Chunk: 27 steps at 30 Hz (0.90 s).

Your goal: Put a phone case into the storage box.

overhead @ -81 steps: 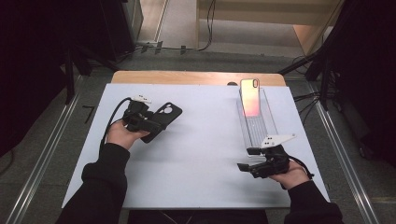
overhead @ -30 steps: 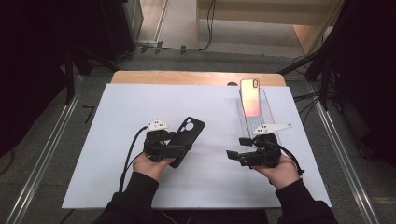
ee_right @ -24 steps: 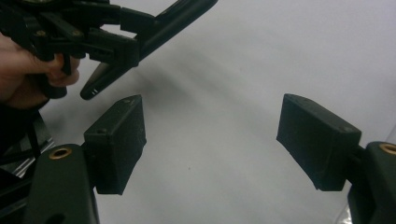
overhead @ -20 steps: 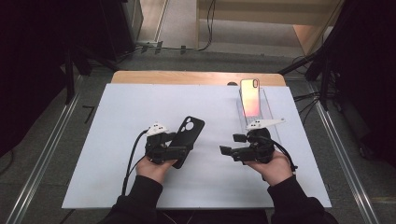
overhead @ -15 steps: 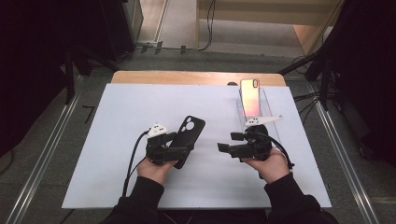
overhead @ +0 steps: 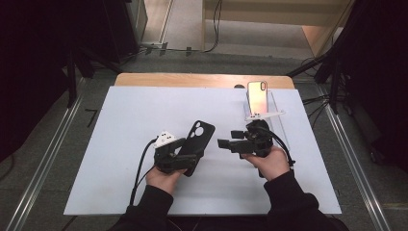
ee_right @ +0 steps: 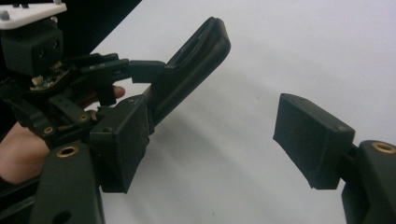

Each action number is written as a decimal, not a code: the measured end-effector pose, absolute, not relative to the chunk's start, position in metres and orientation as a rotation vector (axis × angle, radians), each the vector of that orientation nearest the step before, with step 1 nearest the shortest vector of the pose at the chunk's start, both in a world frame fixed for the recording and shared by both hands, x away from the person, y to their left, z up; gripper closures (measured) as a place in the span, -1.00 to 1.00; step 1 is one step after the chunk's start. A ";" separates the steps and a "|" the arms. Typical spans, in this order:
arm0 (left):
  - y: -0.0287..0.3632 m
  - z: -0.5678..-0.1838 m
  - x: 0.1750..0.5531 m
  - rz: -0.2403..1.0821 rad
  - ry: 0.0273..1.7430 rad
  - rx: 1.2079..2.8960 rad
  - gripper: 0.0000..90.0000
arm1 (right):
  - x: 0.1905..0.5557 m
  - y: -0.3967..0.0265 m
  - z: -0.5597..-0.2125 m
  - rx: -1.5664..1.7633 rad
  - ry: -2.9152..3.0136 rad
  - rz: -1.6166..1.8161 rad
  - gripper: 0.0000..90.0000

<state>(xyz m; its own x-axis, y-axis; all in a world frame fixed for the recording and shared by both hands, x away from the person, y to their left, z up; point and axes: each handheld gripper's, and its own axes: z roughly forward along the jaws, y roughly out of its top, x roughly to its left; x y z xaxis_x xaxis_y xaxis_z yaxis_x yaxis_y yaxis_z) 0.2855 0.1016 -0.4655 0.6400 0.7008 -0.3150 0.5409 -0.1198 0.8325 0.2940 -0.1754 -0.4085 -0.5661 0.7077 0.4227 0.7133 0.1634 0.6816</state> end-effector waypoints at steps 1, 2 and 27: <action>0.101 -0.466 0.285 0.180 1.000 1.786 -0.66 | 0.295 -0.175 -0.408 -1.462 -2.388 -1.408 -0.46; 0.101 -0.467 0.285 0.177 0.999 1.787 -0.66 | 0.296 -0.173 -0.409 -1.464 -2.387 -1.409 -0.46; 0.097 -0.468 0.276 0.188 0.964 1.697 -0.66 | 0.325 -0.151 -0.413 -1.491 -2.312 -1.392 -0.44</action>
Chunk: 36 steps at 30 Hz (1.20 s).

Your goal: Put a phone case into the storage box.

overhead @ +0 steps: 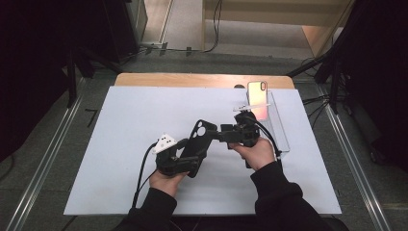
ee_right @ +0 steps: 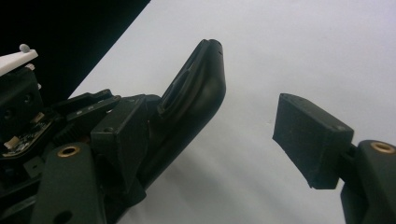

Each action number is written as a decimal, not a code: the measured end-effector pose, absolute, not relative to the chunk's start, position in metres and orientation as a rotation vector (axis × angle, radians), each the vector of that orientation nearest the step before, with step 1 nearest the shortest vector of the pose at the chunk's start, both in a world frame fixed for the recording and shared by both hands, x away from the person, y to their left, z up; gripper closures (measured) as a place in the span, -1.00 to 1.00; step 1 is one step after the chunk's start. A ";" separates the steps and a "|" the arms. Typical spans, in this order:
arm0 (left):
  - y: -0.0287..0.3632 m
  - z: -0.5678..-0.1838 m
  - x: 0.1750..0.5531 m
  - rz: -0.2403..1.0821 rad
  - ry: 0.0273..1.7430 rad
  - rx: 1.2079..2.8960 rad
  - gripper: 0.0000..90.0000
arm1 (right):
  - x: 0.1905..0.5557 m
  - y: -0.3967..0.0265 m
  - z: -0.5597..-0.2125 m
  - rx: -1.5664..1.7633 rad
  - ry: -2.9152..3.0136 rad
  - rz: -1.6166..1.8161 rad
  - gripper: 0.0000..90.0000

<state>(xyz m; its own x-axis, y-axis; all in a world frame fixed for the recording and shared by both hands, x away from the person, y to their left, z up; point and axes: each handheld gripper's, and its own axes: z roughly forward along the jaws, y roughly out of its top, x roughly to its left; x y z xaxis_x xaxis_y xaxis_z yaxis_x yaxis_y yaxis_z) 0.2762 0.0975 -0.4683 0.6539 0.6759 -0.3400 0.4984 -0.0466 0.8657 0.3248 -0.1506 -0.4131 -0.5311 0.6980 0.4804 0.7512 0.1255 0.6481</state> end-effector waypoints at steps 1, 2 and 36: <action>0.097 -0.469 0.276 0.181 0.959 1.693 -0.66 | 0.326 -0.149 -0.413 -1.488 -2.312 -1.391 -0.44; 0.097 -0.469 0.276 0.174 0.959 1.694 -0.66 | 0.327 -0.147 -0.414 -1.485 -2.310 -1.389 -0.43; 0.089 -0.471 0.270 0.173 0.923 1.704 -0.69 | 0.341 -0.143 -0.403 -1.449 -2.039 -1.307 0.70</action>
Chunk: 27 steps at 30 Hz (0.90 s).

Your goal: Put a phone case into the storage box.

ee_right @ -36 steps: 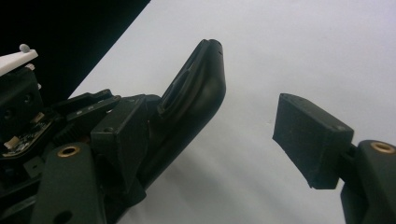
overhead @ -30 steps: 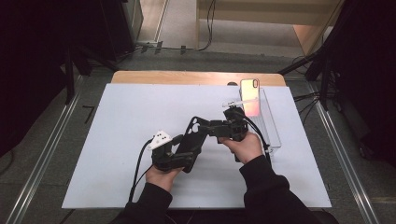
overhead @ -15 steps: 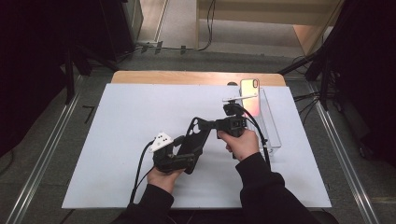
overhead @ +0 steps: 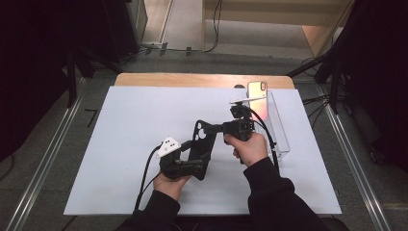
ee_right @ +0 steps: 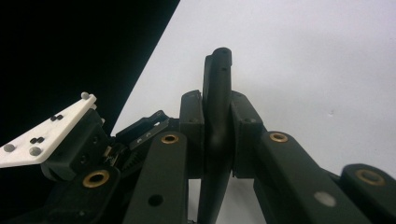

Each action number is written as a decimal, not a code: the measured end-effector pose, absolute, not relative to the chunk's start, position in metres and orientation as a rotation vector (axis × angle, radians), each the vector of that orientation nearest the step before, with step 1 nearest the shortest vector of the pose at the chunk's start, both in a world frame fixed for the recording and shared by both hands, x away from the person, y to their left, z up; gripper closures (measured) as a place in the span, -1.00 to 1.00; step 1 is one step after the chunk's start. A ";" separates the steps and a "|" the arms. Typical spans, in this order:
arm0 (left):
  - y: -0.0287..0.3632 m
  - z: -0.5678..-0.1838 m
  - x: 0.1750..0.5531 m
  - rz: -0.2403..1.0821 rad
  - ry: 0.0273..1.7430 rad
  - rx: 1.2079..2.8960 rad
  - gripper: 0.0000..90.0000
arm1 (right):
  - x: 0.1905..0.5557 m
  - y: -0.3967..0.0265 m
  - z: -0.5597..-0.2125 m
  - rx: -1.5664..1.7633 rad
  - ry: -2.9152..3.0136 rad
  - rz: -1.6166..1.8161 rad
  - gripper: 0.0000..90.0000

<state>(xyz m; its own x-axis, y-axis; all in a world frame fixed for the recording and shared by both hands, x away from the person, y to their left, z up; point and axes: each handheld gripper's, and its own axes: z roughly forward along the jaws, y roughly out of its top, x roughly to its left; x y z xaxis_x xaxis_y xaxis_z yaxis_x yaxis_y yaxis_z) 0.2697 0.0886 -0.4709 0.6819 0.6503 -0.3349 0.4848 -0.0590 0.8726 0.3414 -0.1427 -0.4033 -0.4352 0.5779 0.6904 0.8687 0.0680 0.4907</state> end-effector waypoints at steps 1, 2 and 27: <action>0.088 -0.470 0.270 0.174 0.925 1.716 -0.69 | 0.341 -0.142 -0.402 -1.446 -2.038 -1.301 0.70; 0.087 -0.468 0.270 0.181 0.926 1.731 -0.70 | 0.341 -0.142 -0.401 -1.437 -2.043 -1.300 0.70; 0.103 -0.434 0.288 0.015 0.936 1.909 -0.67 | 0.327 -0.152 -0.379 -1.386 -2.322 -1.425 0.71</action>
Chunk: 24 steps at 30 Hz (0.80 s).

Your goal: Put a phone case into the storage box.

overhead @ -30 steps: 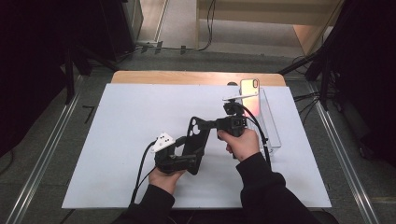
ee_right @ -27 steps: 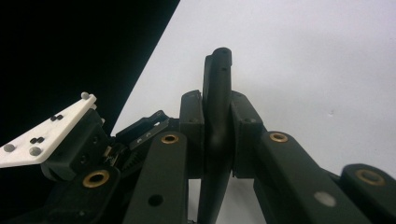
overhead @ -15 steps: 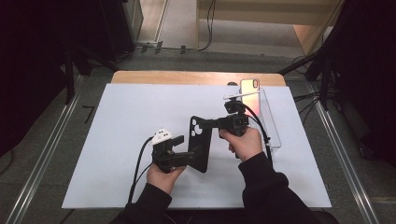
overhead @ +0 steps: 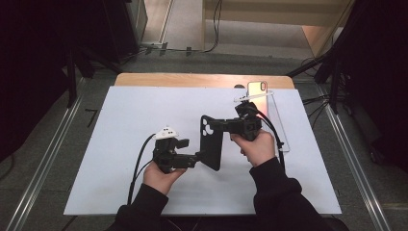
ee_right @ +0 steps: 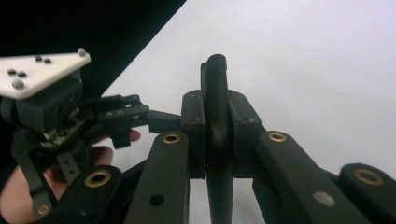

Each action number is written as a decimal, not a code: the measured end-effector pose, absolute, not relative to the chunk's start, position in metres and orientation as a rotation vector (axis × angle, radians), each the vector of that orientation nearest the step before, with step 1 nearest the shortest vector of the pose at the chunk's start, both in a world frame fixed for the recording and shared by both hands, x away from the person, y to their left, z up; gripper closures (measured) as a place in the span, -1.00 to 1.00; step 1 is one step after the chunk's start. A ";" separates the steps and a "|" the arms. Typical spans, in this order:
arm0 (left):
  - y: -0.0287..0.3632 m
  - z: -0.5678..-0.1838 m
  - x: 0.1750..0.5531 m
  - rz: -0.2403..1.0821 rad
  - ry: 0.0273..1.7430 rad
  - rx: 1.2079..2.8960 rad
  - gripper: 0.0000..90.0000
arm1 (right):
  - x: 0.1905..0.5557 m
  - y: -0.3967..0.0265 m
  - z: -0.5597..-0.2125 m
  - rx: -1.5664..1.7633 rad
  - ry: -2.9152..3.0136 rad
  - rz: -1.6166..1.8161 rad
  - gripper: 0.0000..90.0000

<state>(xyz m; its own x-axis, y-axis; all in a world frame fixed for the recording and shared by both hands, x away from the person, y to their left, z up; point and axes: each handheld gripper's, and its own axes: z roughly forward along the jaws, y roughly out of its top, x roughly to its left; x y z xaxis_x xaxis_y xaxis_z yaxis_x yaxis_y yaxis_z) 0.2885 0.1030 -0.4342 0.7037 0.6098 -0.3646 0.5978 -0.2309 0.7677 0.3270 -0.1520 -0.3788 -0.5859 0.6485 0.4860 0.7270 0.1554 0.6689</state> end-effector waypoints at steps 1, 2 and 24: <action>0.104 -0.433 0.289 0.014 0.927 1.913 -0.67 | 0.326 -0.152 -0.379 -1.370 -2.341 -1.428 0.71; 0.105 -0.430 0.290 0.014 0.915 1.923 -0.64 | 0.325 -0.153 -0.378 -1.350 -2.365 -1.430 0.71; 0.115 -0.401 0.300 -0.077 0.674 2.090 -0.51 | 0.314 -0.162 -0.370 -0.913 -2.544 -1.435 0.71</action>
